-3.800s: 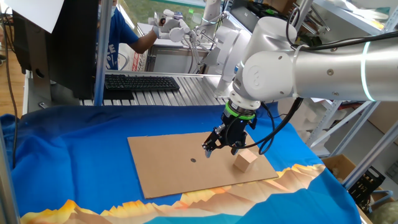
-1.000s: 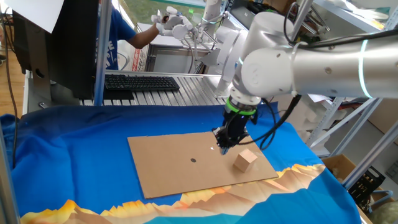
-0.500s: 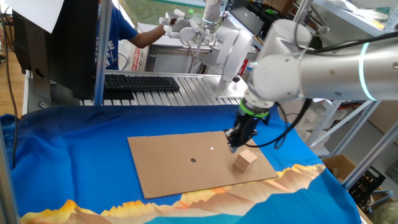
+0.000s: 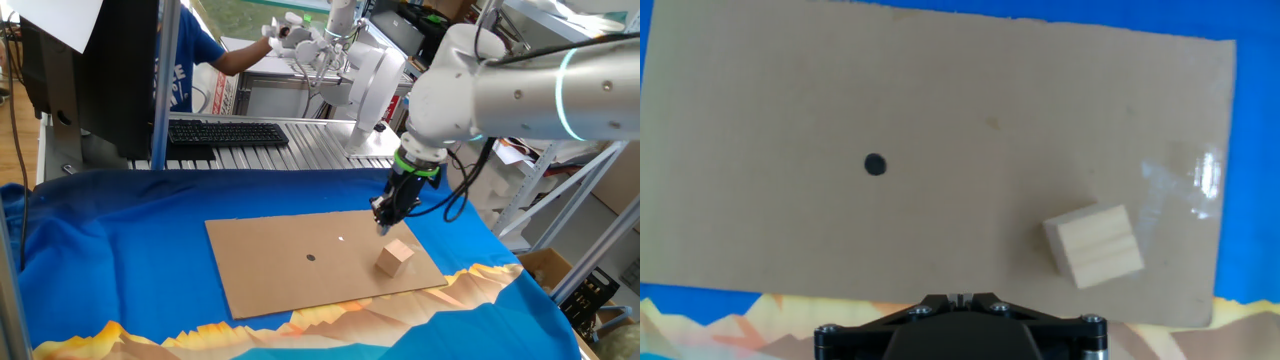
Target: Hold a small block with the gripper and sweep it from left to right on the table
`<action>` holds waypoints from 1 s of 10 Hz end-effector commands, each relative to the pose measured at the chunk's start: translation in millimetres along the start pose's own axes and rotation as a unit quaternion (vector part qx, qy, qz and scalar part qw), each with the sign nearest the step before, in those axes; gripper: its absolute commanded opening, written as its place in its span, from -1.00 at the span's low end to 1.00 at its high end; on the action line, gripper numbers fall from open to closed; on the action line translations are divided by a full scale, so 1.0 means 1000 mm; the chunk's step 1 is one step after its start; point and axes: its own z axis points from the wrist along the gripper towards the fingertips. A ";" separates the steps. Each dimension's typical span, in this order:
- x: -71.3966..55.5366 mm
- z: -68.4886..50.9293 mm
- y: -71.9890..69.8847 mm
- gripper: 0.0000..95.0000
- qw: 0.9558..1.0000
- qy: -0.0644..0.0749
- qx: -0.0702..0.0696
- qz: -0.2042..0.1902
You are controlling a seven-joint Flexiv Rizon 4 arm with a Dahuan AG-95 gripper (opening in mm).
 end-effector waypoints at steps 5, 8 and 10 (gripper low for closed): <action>-0.010 0.012 -0.033 -1.00 0.999 -0.007 -0.002 -0.031; -0.011 0.016 -0.032 -1.00 1.000 -0.008 -0.010 -0.026; -0.013 0.015 -0.031 -1.00 0.999 -0.004 -0.021 -0.030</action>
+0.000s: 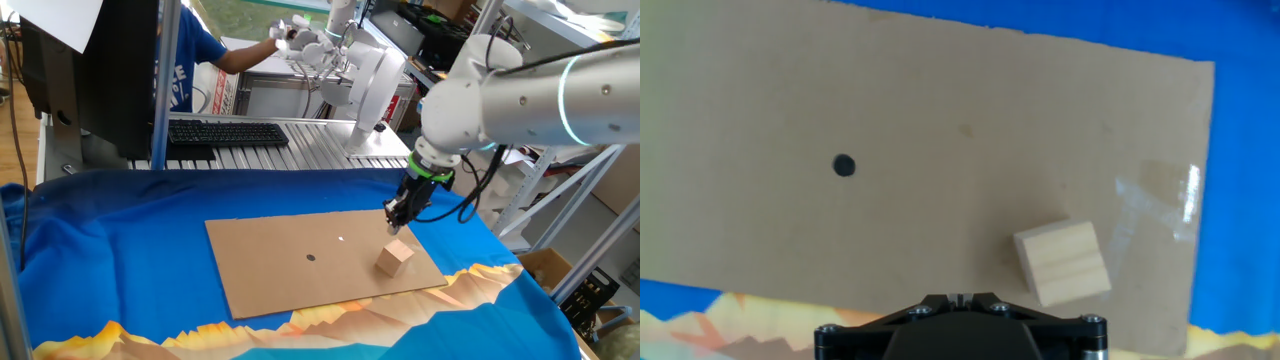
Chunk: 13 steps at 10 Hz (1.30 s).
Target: Hold a small block with the gripper and sweep it from left to right on the table
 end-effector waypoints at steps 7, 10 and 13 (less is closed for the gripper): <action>-0.002 0.001 -0.001 -1.00 0.998 0.020 0.064 -0.021; -0.002 0.001 -0.001 -1.00 0.996 0.017 0.083 0.004; -0.002 0.001 -0.001 -1.00 0.996 0.019 0.081 0.021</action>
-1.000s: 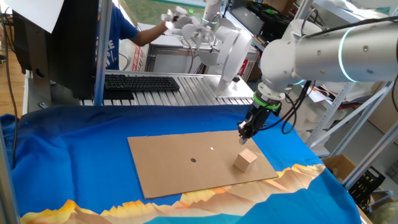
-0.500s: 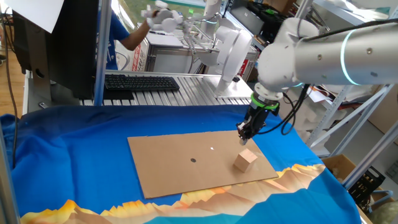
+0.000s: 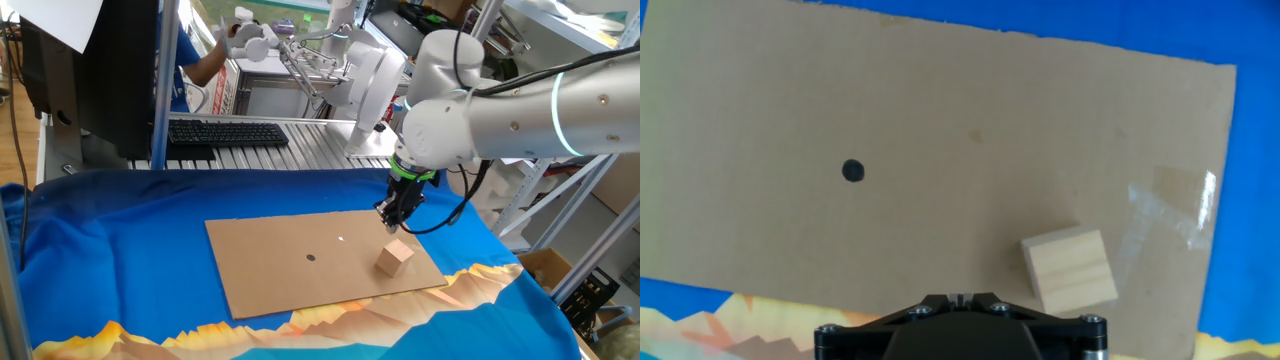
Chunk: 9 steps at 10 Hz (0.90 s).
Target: Hold a small block with the gripper and sweep it from left to right on the table
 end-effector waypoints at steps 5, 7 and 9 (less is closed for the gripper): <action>-0.001 -0.001 -0.001 -1.00 0.997 0.008 -0.064 0.029; -0.001 -0.003 -0.003 -1.00 0.998 0.006 -0.067 0.018; -0.008 0.000 -0.016 -1.00 0.998 0.001 -0.069 -0.005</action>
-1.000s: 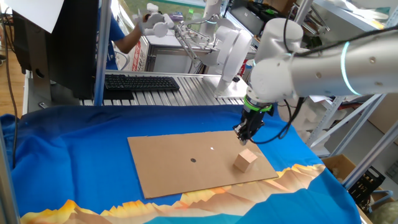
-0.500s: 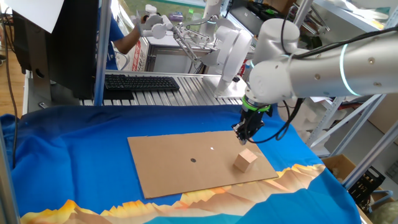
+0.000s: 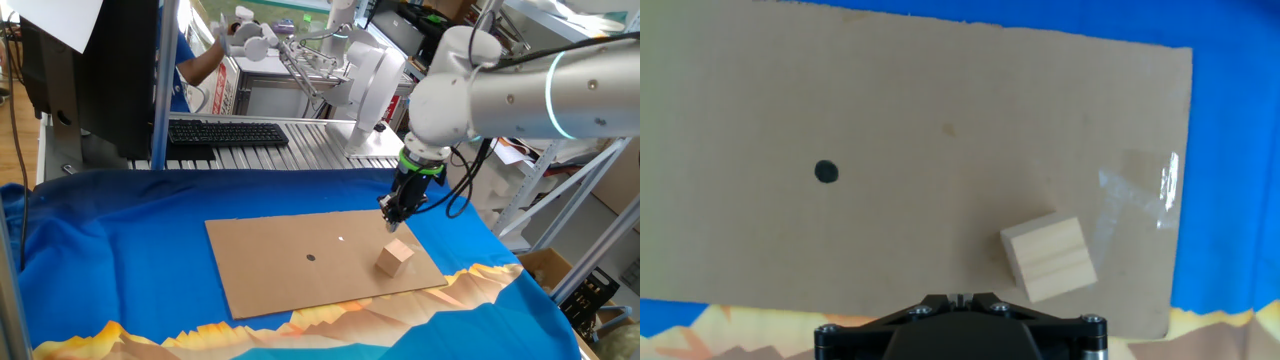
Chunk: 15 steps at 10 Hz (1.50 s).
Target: Hold a small block with the gripper and sweep it from left to right on the table
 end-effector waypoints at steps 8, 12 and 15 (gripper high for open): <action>-0.034 0.025 -0.082 -1.00 0.998 -0.019 -0.035 -0.047; -0.046 0.024 -0.093 -1.00 0.998 -0.016 -0.035 -0.048; -0.046 0.024 -0.093 -1.00 0.999 -0.010 -0.027 -0.038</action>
